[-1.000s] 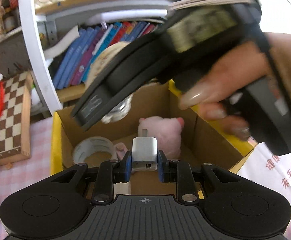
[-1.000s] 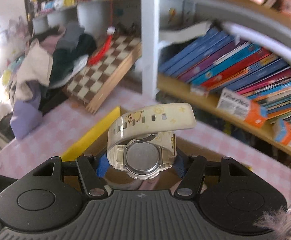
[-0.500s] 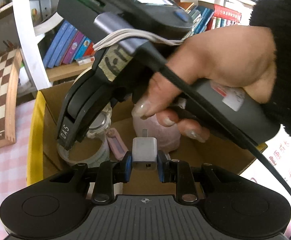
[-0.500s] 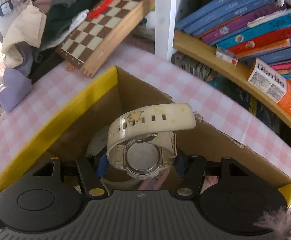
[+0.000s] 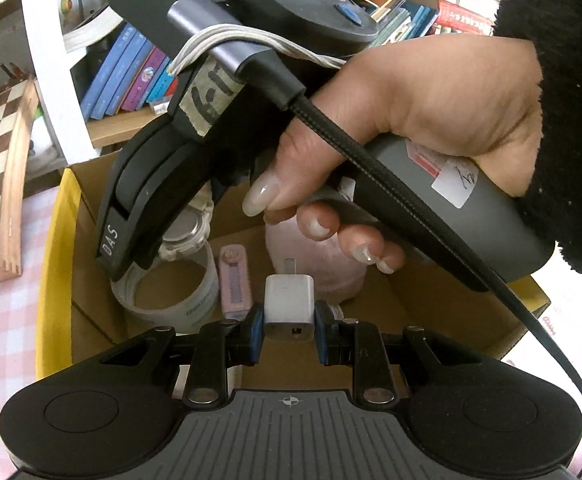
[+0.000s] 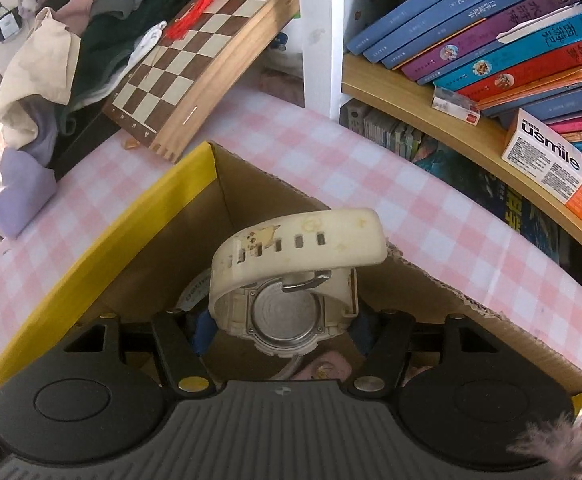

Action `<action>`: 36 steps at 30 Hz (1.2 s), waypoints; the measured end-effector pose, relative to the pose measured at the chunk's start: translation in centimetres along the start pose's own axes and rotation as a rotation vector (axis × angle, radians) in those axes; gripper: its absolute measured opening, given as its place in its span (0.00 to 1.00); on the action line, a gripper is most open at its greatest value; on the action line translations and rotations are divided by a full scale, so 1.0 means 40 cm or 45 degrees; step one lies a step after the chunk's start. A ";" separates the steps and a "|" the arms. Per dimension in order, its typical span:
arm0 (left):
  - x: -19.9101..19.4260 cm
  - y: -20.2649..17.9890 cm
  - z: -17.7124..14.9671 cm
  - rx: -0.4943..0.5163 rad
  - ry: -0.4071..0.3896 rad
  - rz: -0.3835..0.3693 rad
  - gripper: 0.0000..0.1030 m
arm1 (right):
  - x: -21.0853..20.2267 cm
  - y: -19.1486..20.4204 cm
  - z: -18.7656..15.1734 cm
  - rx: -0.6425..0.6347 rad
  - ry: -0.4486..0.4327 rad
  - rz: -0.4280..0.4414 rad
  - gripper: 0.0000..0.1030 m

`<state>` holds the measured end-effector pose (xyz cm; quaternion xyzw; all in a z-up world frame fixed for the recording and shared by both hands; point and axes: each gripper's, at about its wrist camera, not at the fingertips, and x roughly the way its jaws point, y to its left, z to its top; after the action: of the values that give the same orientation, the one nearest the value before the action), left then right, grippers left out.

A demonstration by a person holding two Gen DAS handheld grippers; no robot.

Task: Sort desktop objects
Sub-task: 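Open both grippers to drop the plug and watch into the box, then withdraw both tools from the box toward the grey toy car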

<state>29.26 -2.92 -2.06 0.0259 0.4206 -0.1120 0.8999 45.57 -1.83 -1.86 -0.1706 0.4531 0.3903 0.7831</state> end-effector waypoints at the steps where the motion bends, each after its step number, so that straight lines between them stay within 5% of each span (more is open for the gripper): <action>1: 0.000 -0.001 -0.001 0.003 0.004 0.002 0.23 | -0.001 -0.001 0.000 0.002 -0.002 0.005 0.63; 7: -0.008 -0.001 -0.009 0.004 0.013 0.006 0.29 | -0.020 0.001 -0.004 0.016 -0.021 0.021 0.84; 11: -0.028 -0.006 -0.015 0.009 -0.010 0.025 0.60 | -0.050 0.010 -0.010 0.027 -0.038 0.028 0.88; 14: -0.057 -0.018 -0.021 0.039 -0.051 0.049 0.68 | -0.086 0.014 -0.018 0.041 -0.066 0.031 0.90; 36: -0.261 -0.008 -0.077 0.057 -0.277 0.109 0.75 | -0.398 0.104 -0.183 0.136 -0.392 -0.108 0.92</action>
<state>20.38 -0.92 3.94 0.0517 0.3165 -0.0852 0.9433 33.63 -11.01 8.04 -0.0859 0.3403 0.3539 0.8669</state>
